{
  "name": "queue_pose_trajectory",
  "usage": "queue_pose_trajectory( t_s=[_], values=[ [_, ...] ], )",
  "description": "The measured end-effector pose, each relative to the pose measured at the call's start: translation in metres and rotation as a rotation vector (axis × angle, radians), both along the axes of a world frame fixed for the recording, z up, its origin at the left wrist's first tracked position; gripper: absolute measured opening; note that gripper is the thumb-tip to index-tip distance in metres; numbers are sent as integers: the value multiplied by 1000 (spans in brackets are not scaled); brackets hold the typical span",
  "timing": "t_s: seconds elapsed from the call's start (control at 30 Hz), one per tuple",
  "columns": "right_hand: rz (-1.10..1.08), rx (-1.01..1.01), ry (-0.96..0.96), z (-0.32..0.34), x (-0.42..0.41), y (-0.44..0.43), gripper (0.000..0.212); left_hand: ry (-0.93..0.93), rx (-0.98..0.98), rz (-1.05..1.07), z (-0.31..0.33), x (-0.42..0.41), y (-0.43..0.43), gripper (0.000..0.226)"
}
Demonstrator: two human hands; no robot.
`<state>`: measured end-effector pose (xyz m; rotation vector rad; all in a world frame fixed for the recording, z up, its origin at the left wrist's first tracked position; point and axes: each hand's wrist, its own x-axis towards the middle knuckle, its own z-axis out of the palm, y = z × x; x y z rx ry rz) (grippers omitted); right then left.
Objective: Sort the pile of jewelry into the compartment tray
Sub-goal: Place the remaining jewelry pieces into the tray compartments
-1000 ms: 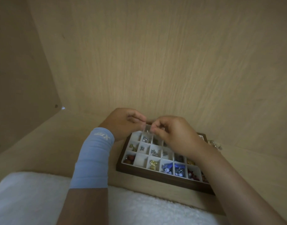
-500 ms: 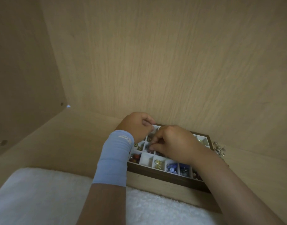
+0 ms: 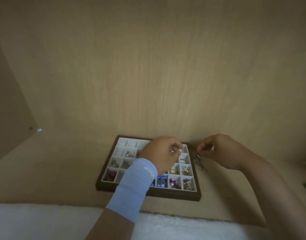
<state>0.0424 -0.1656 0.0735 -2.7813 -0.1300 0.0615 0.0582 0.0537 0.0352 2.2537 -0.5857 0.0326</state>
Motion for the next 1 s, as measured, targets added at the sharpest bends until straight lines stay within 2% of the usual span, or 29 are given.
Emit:
queue_pose_trajectory(
  t_s=[0.17,0.3,0.4,0.53,0.6,0.7,0.8,1.0],
  values=[
    [-15,-35,83,-6,3,-7,22,-183,141,-63,-17,-7,-25,29],
    [-3,9,96,-17,6,-1,13,-200,241,-75,-25,-9,-31,41],
    [14,-3,76,-24,8,1,17,-211,269,-76,-29,-7,-33,42],
    [21,49,68,-28,11,-4,8,-213,255,-69,-29,-6,-34,40],
    [7,145,74,-28,11,-8,6,-205,221,-59,-29,-6,-34,37],
    [-12,335,58,-24,8,-11,19,-173,122,-34,-26,-7,-33,31],
    [-25,480,39,-18,6,-14,16,-137,40,-10,-20,-8,-32,30],
    [-2,647,182,-7,-3,-14,17,50,-208,-28,-15,-10,-35,29]
  ],
)
